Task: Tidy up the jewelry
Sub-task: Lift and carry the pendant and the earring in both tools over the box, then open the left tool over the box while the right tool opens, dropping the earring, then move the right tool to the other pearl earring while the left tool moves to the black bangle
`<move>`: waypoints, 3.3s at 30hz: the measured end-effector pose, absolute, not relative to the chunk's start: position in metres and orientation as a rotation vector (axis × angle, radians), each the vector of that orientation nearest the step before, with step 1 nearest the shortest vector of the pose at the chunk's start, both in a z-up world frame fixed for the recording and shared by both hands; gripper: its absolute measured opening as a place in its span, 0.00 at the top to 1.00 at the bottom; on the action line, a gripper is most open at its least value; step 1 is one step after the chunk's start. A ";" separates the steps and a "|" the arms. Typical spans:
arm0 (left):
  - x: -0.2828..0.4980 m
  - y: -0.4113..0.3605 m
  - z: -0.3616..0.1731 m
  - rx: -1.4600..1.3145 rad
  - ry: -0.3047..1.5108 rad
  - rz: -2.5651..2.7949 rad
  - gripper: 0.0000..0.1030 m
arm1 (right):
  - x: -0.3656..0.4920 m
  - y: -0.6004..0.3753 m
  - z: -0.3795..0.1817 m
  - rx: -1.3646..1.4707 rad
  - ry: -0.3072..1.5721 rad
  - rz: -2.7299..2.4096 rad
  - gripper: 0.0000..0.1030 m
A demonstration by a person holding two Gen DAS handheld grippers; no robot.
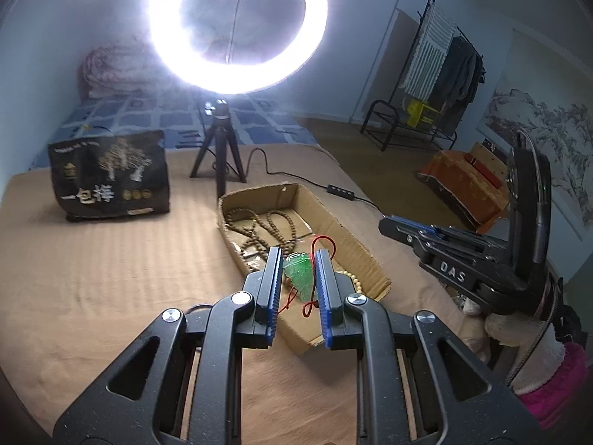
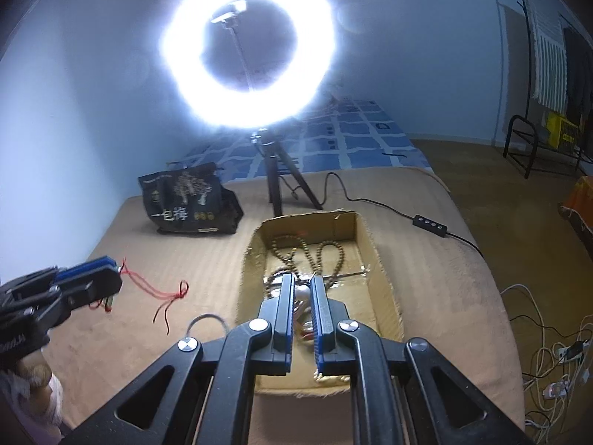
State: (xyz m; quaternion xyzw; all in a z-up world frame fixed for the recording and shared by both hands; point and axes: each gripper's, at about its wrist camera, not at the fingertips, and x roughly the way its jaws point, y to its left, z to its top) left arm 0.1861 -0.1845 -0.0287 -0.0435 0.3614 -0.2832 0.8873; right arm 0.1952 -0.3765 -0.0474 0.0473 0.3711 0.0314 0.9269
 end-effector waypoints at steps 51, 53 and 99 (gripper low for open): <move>0.228 -0.222 -0.096 -0.057 0.936 -0.569 0.63 | 0.253 -0.417 -0.104 0.160 0.837 -0.079 0.19; 0.226 -0.216 -0.093 -0.049 0.929 -0.558 0.63 | 0.250 -0.414 -0.100 0.153 0.831 -0.083 0.15; 0.231 -0.067 -0.136 -0.025 0.968 -0.465 0.37 | 0.124 -0.204 -0.179 -0.039 0.938 0.279 0.58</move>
